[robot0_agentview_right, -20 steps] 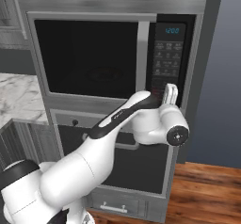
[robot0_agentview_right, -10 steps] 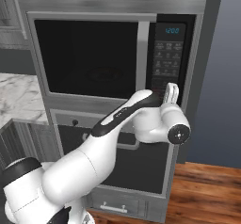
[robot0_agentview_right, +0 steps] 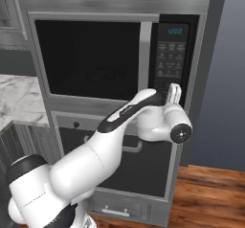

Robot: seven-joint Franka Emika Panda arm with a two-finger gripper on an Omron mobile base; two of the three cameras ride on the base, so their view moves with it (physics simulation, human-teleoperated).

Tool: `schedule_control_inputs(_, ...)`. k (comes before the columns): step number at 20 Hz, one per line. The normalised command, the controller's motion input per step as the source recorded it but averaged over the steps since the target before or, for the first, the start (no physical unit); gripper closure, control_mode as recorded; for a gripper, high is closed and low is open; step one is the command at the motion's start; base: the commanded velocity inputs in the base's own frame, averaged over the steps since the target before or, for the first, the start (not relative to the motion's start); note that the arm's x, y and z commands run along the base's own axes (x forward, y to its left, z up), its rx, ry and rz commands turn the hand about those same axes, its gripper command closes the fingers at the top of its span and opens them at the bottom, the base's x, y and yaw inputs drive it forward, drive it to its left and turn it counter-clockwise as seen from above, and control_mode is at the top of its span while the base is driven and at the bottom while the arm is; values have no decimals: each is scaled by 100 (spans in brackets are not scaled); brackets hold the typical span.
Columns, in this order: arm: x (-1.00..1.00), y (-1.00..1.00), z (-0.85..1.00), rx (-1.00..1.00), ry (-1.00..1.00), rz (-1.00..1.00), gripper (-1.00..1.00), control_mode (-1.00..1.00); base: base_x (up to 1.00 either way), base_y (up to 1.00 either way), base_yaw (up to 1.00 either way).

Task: Transport the chicken drumstick from the fridge to the microwave and turn on the microwave.

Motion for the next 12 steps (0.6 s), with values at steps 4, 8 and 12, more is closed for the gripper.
schedule_control_inputs(4, 13, -7, 0, 0, 0, 0, 100, -100, 0, 0, 0)
schedule_control_inputs(8, 16, -8, 0, 0, 0, 0, 100, -100, 0, 0, 0)
schedule_control_inputs(12, 14, -4, -3, 0, 0, 0, 100, -100, 0, 0, 0)
